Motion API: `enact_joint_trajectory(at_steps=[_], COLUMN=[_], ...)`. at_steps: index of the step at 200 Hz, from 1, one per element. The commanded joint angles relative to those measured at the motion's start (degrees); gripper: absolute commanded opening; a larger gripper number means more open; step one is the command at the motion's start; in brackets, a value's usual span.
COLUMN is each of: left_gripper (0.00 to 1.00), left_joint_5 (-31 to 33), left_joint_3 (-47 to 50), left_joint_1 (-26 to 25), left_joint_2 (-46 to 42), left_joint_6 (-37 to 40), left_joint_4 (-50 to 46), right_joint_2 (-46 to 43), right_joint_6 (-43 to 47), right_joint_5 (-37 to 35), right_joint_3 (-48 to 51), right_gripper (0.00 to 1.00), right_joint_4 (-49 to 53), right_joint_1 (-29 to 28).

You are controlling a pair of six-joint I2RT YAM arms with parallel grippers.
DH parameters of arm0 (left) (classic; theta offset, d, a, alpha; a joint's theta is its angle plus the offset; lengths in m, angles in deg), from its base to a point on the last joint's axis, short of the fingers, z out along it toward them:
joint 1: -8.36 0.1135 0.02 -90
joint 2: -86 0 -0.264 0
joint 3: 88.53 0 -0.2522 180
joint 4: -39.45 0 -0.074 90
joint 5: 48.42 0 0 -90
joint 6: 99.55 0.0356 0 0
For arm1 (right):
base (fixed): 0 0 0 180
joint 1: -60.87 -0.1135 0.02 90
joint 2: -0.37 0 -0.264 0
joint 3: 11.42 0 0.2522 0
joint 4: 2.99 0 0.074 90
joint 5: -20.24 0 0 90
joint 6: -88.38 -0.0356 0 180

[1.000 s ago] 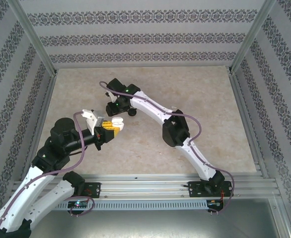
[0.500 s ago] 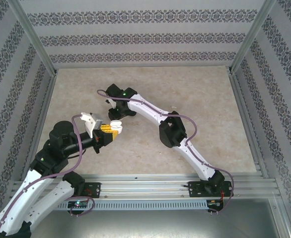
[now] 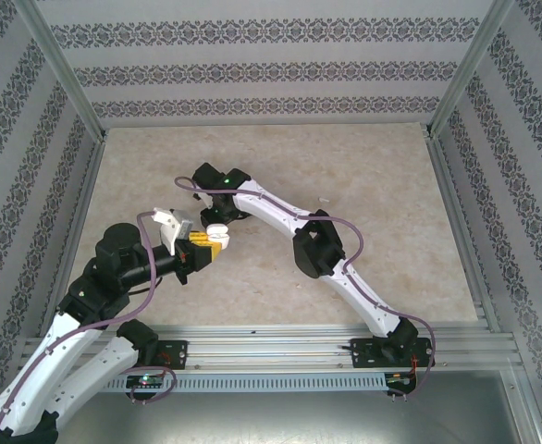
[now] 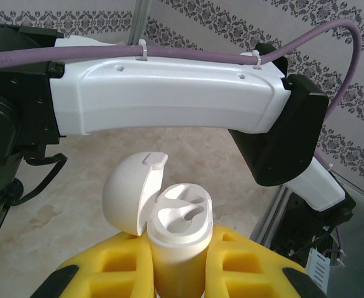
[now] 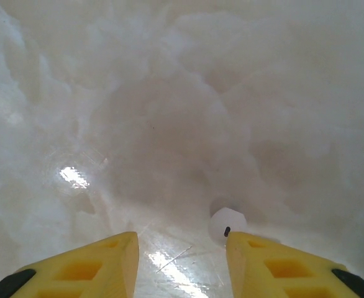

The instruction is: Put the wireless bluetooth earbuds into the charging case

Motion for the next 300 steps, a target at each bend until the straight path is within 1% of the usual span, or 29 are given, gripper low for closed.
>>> enact_joint_trajectory(at_steps=[1, 52, 194, 218, 260, 300], left_gripper=[0.0, 0.0, 0.0, 0.0, 0.0, 0.0], left_joint_5=[-0.02, 0.3, -0.71, -0.75, -0.89, -1.2], left_joint_3=[0.34, 0.3, 0.27, 0.28, 0.32, 0.32], left_joint_1=[0.68, 0.69, 0.67, 0.69, 0.7, 0.69], left_joint_2=[-0.03, 0.45, 2.34, 2.48, 2.75, 2.69], left_joint_6=[-1.35, -1.88, -1.63, -1.39, -1.36, -1.05], left_joint_4=[2.24, 2.89, 3.29, 3.36, 3.73, 3.1], right_joint_2=[1.54, -0.45, 2.31, 1.26, -1.79, -1.71], right_joint_6=[1.03, 0.85, 1.1, 1.41, 2.2, 2.74], right_joint_5=[-1.53, -1.69, -0.49, -0.98, -2.43, -1.44], right_joint_3=[0.97, 0.69, -0.26, -1.77, -1.8, -1.91], right_gripper=[0.42, 0.42, 0.43, 0.43, 0.43, 0.43], right_joint_4=[3.82, 1.86, 1.08, 1.63, -0.98, -1.55], right_joint_1=[-0.54, -0.18, 1.33, 1.34, 1.4, 1.42])
